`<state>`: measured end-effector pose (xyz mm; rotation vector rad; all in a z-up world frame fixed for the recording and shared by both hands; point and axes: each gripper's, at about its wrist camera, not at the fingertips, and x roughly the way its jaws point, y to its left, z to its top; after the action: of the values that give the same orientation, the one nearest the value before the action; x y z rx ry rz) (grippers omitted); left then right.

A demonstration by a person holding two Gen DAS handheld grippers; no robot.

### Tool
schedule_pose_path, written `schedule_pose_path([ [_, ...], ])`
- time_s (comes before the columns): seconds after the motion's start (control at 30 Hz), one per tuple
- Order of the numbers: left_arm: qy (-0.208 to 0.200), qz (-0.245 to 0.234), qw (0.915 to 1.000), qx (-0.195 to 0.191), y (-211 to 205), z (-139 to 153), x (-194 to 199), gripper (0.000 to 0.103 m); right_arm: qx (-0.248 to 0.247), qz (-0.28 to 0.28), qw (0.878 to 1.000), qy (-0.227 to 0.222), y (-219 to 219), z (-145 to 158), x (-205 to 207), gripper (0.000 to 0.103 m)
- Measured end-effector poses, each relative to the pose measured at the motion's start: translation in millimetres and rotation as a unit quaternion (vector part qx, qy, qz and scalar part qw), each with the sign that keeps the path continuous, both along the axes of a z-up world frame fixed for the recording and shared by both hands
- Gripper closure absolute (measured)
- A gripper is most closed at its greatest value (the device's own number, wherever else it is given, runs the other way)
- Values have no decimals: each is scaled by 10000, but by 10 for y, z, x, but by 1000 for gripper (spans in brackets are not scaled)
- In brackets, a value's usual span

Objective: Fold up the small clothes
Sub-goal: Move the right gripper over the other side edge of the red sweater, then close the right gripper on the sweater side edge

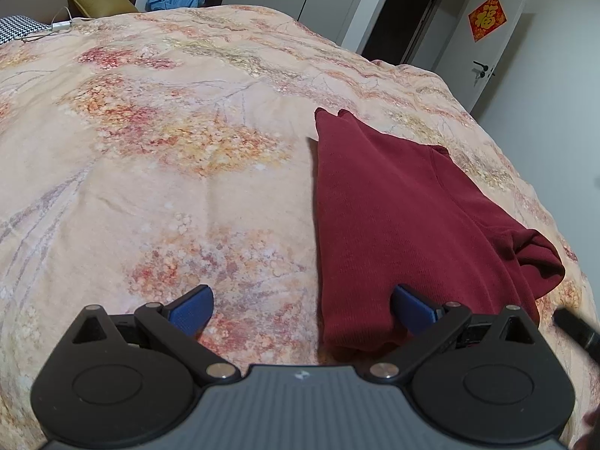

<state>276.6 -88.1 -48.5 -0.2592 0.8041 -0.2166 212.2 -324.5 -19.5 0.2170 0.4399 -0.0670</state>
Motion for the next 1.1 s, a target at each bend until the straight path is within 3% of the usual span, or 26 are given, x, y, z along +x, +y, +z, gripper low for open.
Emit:
schedule_pose_path([
  [0.17, -21, -9, 10000, -58, 19, 54, 17, 0, 469, -82, 9987, 200, -282, 76, 361, 0],
  [0.33, -346, -46, 9991, -228, 57, 188, 120, 0, 818, -246, 9959, 290, -499, 75, 711, 1],
  [0.57, -106, -145, 9996, -219, 7, 113, 483, 0, 1790, -478, 9813, 524, -686, -19, 1103, 7],
  [0.67, 21, -222, 9995, -223, -39, -3, 549, 0, 1978, -644, 9761, 624, -672, -106, 1171, 19],
  [0.73, -22, -260, 9995, -194, -69, -20, 543, 0, 1936, -696, 9767, 617, -645, -138, 1185, 33],
  [0.87, -7, -294, 9994, -171, -96, -22, 561, 0, 1841, -726, 9788, 535, -616, -154, 1161, 48],
  [0.97, -12, -284, 9995, -132, -130, -13, 569, 0, 1762, -670, 9811, 437, -592, -127, 1127, 73],
  [1.0, -15, -298, 9995, -113, -149, -5, 579, 1, 1664, -655, 9831, 392, -576, -106, 1115, 86],
  [1.1, -1, -428, 9991, -42, -223, 88, 584, 5, 1455, -522, 9879, 96, -565, 3, 1037, 92],
])
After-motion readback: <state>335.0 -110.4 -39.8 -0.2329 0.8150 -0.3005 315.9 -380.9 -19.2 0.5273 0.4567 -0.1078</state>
